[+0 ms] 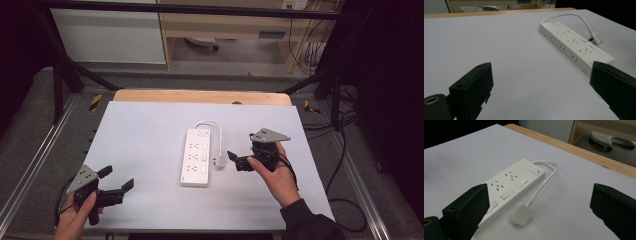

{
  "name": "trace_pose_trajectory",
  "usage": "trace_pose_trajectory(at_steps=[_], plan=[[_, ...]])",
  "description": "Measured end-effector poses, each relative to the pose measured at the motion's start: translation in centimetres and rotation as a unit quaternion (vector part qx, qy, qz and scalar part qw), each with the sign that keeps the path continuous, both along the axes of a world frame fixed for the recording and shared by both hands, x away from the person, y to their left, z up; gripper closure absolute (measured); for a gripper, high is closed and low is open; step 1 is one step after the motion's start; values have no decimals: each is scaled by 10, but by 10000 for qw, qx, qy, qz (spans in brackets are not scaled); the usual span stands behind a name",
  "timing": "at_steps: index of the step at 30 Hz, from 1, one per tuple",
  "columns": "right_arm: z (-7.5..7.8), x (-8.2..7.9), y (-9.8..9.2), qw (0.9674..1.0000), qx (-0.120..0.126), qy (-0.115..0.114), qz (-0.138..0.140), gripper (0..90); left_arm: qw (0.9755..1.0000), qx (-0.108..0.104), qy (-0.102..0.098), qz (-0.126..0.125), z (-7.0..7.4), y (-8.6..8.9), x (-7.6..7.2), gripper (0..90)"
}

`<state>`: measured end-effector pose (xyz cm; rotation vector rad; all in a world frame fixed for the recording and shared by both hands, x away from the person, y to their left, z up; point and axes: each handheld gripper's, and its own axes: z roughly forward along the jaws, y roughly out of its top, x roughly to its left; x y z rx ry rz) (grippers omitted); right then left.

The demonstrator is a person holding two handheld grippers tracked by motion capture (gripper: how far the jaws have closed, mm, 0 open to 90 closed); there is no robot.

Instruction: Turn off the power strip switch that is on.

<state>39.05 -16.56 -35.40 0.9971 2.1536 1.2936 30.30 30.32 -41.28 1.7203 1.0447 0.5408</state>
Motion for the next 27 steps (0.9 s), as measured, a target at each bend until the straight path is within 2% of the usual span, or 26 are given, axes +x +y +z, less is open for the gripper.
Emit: trace_pose_trajectory(at_steps=[13,27], plan=[[9,14,14,9999,-93,-19,120,51,10000,6,7,-3,0,0,0,48],[12,24,36,9995,32,-11,308,98,10000,21,-7,-20,0,-1,0,48]])
